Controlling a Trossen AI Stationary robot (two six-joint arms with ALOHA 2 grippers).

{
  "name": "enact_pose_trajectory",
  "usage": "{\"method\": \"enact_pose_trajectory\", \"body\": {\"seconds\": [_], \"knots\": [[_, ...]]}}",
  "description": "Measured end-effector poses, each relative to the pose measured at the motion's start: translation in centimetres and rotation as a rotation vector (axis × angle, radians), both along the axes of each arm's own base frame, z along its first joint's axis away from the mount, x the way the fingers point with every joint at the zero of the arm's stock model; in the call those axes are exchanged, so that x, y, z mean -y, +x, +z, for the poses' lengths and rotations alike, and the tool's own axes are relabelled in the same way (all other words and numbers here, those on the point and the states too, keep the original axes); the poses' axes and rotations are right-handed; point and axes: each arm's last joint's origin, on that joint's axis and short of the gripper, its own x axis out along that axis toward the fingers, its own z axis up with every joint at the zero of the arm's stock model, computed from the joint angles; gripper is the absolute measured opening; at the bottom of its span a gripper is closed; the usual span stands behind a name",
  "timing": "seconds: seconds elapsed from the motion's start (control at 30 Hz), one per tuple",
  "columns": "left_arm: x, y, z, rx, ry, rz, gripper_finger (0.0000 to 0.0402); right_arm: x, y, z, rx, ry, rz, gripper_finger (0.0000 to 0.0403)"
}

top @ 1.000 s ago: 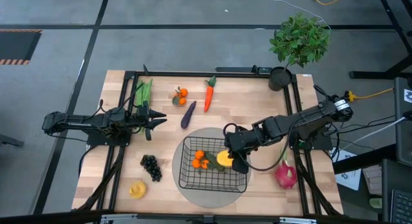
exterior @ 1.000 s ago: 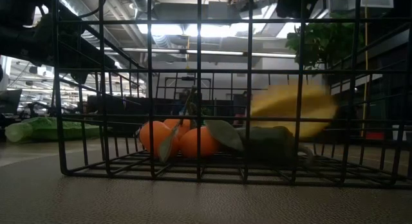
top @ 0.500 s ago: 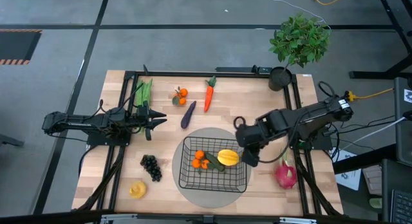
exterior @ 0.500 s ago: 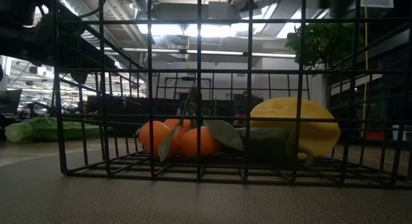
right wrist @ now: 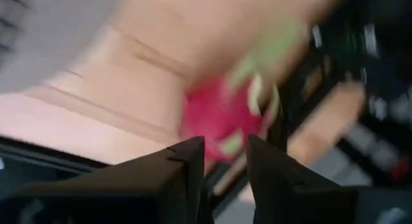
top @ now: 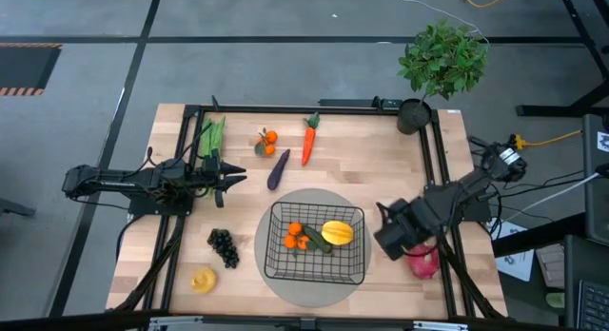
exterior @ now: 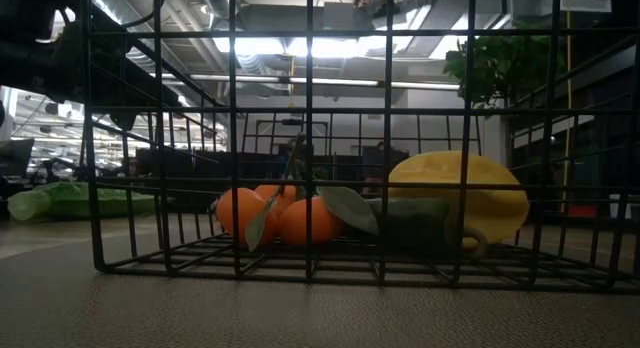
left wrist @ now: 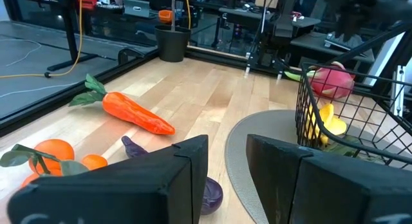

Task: Build produce basket
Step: Put the dragon fruit into the black wire basket

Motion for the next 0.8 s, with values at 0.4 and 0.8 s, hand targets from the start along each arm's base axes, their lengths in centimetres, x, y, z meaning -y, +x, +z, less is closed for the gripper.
{"method": "enact_pose_trajectory", "body": {"seconds": [0.4,0.8], "knots": [[0.0,0.0,0.0,0.000,0.000,-0.001,0.0098,-3.0,-2.0,-4.5,-0.076,0.054,-0.110,0.0105],[0.0,0.0,0.0,0.000,-0.001,-0.001,0.0098,-3.8,-3.9,-7.7,-0.063,-0.091,-0.254,0.0105]]}}
